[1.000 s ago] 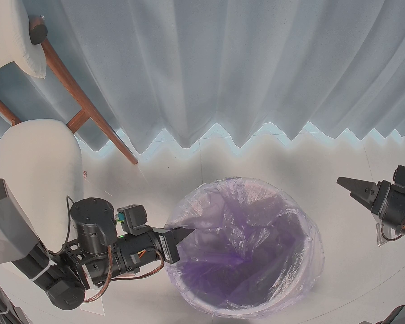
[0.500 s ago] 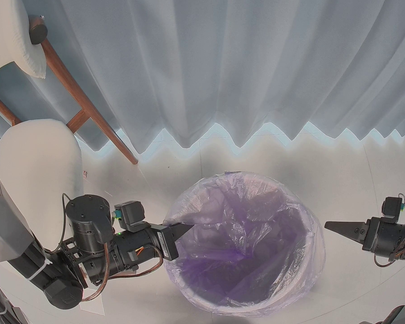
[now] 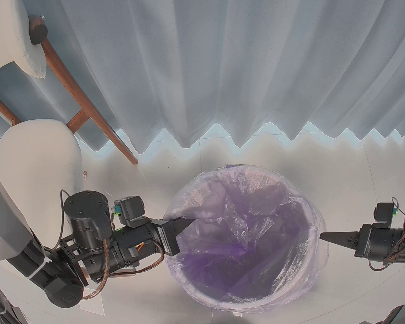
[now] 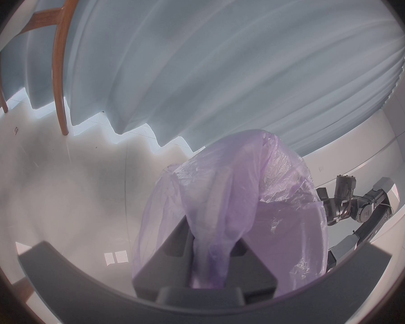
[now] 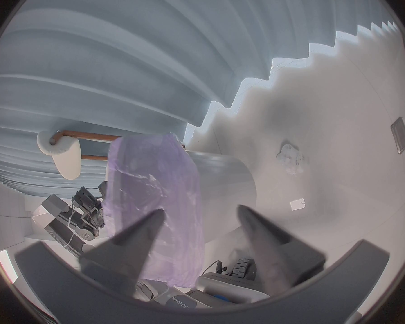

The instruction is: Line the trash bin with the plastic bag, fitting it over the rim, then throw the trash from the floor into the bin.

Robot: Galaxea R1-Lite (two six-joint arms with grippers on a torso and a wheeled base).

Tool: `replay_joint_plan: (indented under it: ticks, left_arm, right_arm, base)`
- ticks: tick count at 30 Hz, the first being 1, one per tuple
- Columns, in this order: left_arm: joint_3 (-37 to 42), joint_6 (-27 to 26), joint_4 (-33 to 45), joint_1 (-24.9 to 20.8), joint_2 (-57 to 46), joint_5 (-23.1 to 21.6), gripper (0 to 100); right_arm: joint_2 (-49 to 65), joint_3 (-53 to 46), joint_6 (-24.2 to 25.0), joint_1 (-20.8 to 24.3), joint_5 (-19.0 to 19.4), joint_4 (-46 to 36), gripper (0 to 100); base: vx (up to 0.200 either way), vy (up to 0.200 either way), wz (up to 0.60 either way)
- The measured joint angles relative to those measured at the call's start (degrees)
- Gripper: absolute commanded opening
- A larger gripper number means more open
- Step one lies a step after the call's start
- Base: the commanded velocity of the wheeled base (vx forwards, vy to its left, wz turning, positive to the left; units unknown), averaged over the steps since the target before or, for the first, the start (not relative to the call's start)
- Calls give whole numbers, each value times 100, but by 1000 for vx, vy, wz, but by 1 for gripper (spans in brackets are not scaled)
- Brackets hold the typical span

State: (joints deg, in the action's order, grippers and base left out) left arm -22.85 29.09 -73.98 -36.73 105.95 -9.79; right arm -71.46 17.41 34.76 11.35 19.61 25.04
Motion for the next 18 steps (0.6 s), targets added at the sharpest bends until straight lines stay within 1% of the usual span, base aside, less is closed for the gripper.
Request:
replay_joint_plan:
  ticks: [7,12,18]
  left_arm:
    - [-9,35,-134,-6,-33,-13,0]
    - [0,101,-154,-10,-77,-6,0]
    - [6,129,-163,-10,-151,5,0]
  right_arm:
    - [-544,80,-18,26,-51,180,0]
    - [-1020,122,-11,-184,-177,752,0]
    - [-1501,91,-18,-322,-293,953,0]
  base:
    - [0,0,0]
    - [0,0,0]
    - [0,0,0]
